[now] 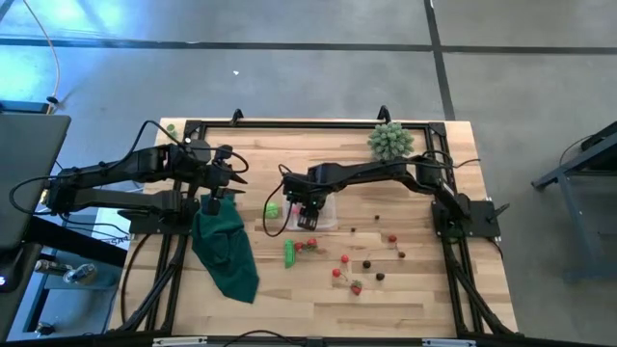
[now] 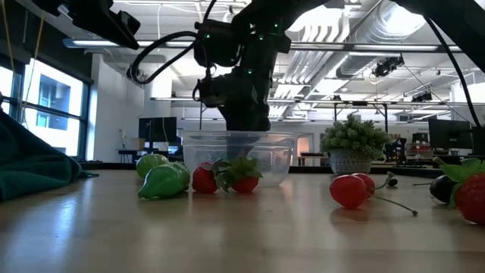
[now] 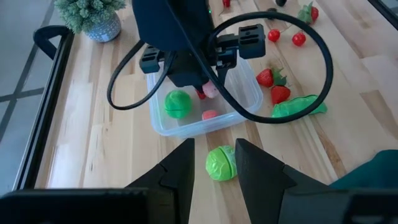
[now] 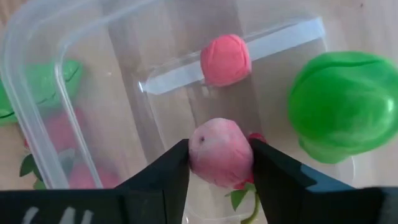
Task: Pick and placing Produce into tupperware
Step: Put the peach into the transparent bin, then put the strawberry into the transparent bin
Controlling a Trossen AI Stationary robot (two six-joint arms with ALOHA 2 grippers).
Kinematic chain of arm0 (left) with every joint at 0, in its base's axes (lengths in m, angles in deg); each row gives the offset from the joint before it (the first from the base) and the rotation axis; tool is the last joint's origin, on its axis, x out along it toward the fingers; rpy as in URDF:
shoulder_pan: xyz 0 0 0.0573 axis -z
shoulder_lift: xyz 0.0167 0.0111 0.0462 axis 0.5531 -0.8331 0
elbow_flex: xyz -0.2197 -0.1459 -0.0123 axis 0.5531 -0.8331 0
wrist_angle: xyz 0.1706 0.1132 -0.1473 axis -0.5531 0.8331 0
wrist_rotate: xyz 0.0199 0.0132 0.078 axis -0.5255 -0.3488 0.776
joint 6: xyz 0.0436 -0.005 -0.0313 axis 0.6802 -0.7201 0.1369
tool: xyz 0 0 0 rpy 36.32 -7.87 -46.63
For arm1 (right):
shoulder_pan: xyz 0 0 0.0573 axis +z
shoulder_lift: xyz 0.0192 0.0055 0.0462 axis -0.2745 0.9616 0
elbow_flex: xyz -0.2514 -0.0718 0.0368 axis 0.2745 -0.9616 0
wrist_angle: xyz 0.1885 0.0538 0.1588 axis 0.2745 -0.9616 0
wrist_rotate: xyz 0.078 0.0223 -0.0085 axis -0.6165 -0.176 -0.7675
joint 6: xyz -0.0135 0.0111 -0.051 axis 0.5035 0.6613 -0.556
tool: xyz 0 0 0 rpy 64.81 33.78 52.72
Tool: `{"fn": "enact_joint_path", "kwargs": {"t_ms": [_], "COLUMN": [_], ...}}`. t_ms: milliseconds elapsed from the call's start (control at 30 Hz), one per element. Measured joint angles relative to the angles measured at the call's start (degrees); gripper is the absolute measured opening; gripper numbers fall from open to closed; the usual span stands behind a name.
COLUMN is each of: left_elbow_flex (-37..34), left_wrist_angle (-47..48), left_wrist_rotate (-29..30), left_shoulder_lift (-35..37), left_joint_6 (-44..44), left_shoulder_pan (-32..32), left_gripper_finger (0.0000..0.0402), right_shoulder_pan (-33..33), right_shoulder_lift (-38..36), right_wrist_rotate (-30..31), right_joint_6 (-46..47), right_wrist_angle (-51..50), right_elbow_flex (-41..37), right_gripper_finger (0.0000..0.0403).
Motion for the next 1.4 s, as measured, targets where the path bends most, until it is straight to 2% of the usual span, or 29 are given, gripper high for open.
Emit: {"fn": "enact_joint_path", "kwargs": {"t_ms": [367,567,667,900,1067,1200,1300,1400], "left_elbow_flex": [0.0,0.0,0.0,0.0,0.0,0.0,0.0,0.0], "left_wrist_angle": [0.0,0.0,0.0,0.0,0.0,0.0,0.0,0.0], "left_wrist_rotate": [0.0,0.0,0.0,0.0,0.0,0.0,0.0,0.0], "left_shoulder_lift": [0.0,0.0,0.0,0.0,0.0,0.0,0.0,0.0], "left_joint_6": [0.0,0.0,0.0,0.0,0.0,0.0,0.0,0.0], "left_shoulder_pan": [0.0,0.0,0.0,0.0,0.0,0.0,0.0,0.0], "left_gripper_finger": [0.0106,0.0106,0.0106,0.0106,0.0106,0.0106,0.0106,0.0106], "right_shoulder_pan": [-0.4,-0.5,0.0,3.6,8.1,12.9,16.4,19.3], "right_shoulder_lift": [-0.4,-6.0,-10.8,-21.2,-26.3,-29.6,-32.5,-35.1], "right_wrist_rotate": [-1.1,-2.4,1.3,14.5,21.1,25.4,28.0,26.6], "right_joint_6": [0.2,2.2,3.2,7.9,13.9,19.2,28.2,42.5], "right_wrist_angle": [1.3,0.8,0.8,-1.1,-6.8,-8.1,-9.8,-10.7], "right_elbow_flex": [0.0,0.8,0.8,0.9,0.6,-2.8,-7.8,-13.9], "right_gripper_finger": [0.0186,0.0186,0.0186,0.0186,0.0185,0.0185,0.0185,0.0185]}}
